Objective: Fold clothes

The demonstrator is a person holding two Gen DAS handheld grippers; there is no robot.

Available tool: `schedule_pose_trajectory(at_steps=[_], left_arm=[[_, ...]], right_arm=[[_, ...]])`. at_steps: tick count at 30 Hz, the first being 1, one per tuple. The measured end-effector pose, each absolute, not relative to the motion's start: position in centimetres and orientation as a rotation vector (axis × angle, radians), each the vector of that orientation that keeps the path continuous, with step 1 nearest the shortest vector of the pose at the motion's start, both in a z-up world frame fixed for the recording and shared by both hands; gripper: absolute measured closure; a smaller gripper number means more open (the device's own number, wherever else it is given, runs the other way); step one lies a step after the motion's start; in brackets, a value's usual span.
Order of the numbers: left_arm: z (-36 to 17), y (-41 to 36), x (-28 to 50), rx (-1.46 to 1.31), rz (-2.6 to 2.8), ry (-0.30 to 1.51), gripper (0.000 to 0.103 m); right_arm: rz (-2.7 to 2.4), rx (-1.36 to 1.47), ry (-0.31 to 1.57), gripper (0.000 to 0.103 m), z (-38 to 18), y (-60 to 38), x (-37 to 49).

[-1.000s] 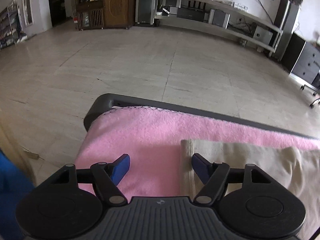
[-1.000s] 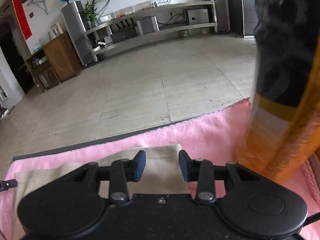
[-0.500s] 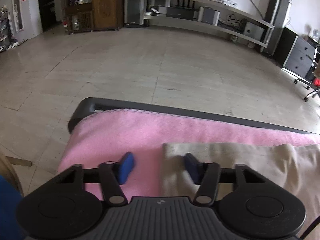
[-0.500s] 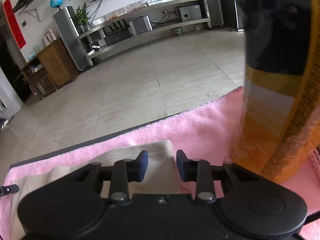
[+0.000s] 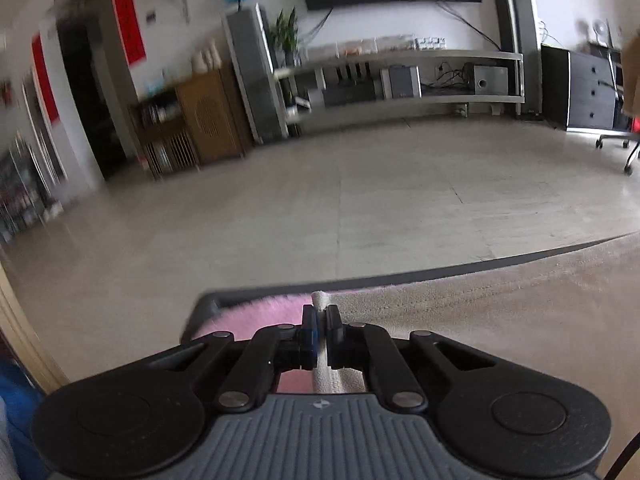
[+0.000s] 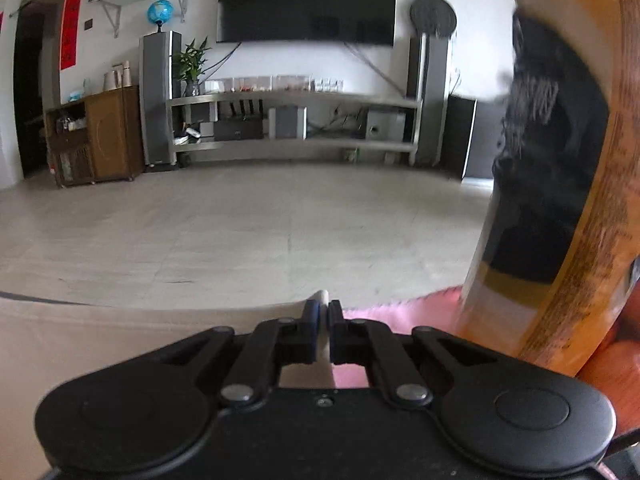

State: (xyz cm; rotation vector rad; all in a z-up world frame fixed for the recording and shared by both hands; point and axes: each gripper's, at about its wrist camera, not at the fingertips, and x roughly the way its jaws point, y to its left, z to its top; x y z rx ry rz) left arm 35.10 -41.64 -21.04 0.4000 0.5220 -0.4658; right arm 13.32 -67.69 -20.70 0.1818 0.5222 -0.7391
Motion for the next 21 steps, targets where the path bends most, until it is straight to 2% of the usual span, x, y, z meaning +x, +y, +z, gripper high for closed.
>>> schedule_pose_trajectory(at_steps=[6,10,11,13,14,21], left_arm=[[-24.0,-43.2,35.2,0.500,-0.419,0.546,0.097],[-24.5,-43.3,35.4,0.532,-0.366,0.572,0.083],[-23.9,-43.0,35.4,0.521,-0.356,0.587,0.078],[-22.2,-41.8,35.0,0.488,-0.338,0.603,0.075],[-21.0,-41.0,34.5,0.471,-0.329,0.598,0.075],[-11.8,-33.6,26.7,0.417,-0.371,0.529,0.069]], right_arm=[[-0.787,0.112,0.586,0.099,-22.2,-67.2,14.3],[-0.843,0.164,0.684,0.096,-23.1,-67.8,15.0],[-0.874,0.178,0.701,0.093,-23.1,-67.9,14.8],[-0.897,0.220,0.656,0.072,-22.0,-67.6,13.0],[-0.889,0.237,0.633,0.069,-21.5,-67.1,12.1],[-0.754,0.279,0.489,0.068,-11.7,-60.3,3.1]])
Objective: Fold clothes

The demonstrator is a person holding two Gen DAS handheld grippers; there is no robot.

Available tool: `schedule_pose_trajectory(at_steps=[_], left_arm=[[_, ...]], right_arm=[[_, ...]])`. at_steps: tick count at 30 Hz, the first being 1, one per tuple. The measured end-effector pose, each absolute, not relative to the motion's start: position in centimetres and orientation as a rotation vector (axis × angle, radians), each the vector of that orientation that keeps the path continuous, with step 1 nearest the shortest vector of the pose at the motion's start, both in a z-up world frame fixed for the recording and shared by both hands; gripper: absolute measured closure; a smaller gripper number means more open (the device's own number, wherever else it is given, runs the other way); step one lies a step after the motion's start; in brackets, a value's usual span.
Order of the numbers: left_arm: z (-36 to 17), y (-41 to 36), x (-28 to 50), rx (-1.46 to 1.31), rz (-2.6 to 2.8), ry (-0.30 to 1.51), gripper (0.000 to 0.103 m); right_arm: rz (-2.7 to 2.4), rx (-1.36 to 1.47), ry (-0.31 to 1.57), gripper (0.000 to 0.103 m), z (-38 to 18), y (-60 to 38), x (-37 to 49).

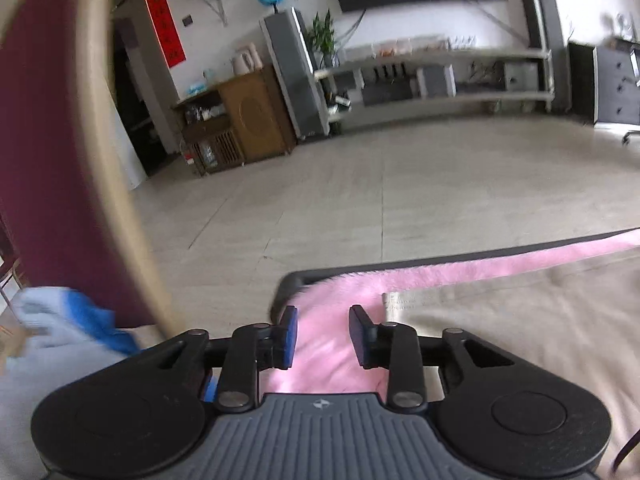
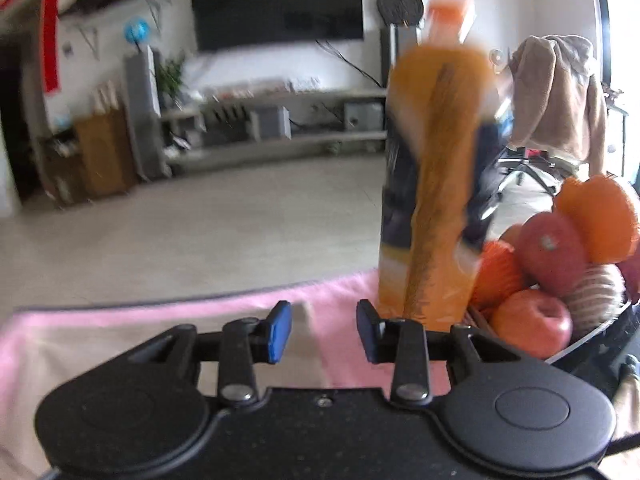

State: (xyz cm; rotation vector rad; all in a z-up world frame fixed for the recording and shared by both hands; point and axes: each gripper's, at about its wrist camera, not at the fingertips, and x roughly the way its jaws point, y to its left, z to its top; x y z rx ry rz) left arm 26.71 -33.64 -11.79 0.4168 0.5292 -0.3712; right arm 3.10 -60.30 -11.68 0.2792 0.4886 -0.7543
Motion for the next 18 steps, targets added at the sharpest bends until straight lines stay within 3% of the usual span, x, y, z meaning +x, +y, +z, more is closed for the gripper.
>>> schedule_pose_trajectory(at_steps=[5,9,10,13,15,18], left_arm=[[-8.2,-28.9,20.6,0.425,-0.441,0.546,0.064],[-10.2,-27.1,18.7,0.359,-0.505,0.655,0.063],[-11.3,-27.1,19.0,0.324,-0.518,0.691,0.065],[-15.5,-27.0,20.5,0.185,-0.541,0.809,0.091],[-18.1,-27.2,21.4,0.104,-0.565,0.871,0.092],[-20.0,-27.5,22.1,0.051,-0.651,0.881,0.092]], right_arm=[[-0.671,0.313,0.398,0.062,-4.9,-56.6,-3.8],[-0.586,0.413,0.388,0.061,-4.3,-55.8,-6.5],[-0.576,0.445,0.388,0.061,-5.1,-56.2,-6.6],[-0.564,0.546,0.419,0.063,-9.0,-57.4,-5.7],[-0.547,0.616,0.444,0.070,-11.9,-58.3,-5.2],[-0.544,0.630,0.504,0.071,-14.7,-60.4,-4.3]])
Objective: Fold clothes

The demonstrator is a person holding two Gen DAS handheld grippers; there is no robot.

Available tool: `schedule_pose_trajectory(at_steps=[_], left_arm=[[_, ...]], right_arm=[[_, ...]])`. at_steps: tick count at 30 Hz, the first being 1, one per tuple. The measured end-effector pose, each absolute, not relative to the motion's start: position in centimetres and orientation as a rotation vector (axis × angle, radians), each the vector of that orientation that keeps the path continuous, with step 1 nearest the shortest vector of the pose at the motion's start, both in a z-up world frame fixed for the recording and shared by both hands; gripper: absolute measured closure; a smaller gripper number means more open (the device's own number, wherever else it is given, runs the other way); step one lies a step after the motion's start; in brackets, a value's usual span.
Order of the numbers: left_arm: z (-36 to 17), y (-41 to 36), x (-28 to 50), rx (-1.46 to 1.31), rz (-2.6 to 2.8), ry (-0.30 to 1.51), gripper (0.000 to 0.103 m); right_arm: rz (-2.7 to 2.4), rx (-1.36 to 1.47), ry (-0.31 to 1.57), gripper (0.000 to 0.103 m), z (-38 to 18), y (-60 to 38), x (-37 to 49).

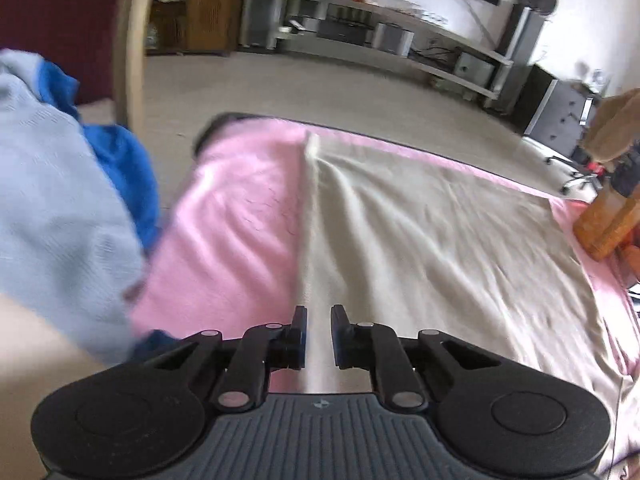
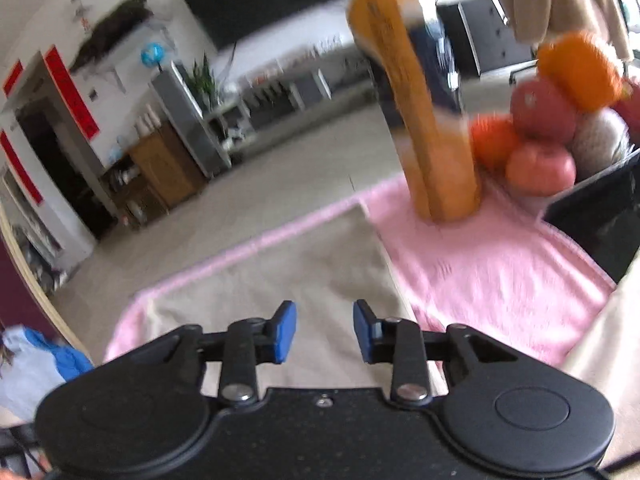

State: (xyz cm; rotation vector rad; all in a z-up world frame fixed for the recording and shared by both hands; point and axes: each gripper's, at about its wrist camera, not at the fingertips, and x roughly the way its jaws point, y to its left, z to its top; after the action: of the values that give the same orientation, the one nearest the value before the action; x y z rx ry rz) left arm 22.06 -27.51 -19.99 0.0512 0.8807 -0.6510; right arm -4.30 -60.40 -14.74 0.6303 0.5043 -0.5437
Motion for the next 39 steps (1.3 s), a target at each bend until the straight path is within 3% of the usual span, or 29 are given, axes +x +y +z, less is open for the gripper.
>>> schedule_pose_trajectory(at_steps=[5,19,21,23,31,34,36,38,39], left_arm=[[-20.8,-27.5,23.8,-0.103,-0.778,0.908,0.092],[-22.8,-28.2,24.0,0.084,-0.633,0.947,0.094],[-22.8,-28.3,24.1,0.100,-0.621,0.944,0.094],[-22.8,-28.5,24.0,0.133,-0.609,0.934,0.095],[-23.0,-29.7,23.2,0.282,-0.577,0.883,0.093],[-22.7,-29.5,23.2,0.254,-0.584,0.882,0.093],[-22.0,-29.1,22.9,0.204,-0.613,0.868,0.093],[-21.1,-28.8,22.6,0.152,-0.650,0.838,0.093],[-20.7,-29.0,22.4,0.132,-0.673,0.803,0.092]], right_arm=[[-0.550,0.753,0.531,0.070,-18.8,-64.2,-4.1],[-0.590,0.802,0.595,0.072,-23.7,-65.8,-3.9],[-0.579,0.754,0.607,0.077,-23.7,-65.3,-3.2],[-0.592,0.681,0.626,0.097,-23.6,-64.5,-2.5],[-0.714,0.519,0.660,0.100,-23.2,-63.2,-1.8],[-0.716,0.516,0.672,0.096,-23.1,-63.1,-1.8],[-0.712,0.531,0.673,0.084,-22.5,-63.0,-1.9],[-0.700,0.550,0.640,0.065,-21.6,-62.8,-2.4],[-0.690,0.557,0.611,0.065,-21.1,-62.7,-2.7]])
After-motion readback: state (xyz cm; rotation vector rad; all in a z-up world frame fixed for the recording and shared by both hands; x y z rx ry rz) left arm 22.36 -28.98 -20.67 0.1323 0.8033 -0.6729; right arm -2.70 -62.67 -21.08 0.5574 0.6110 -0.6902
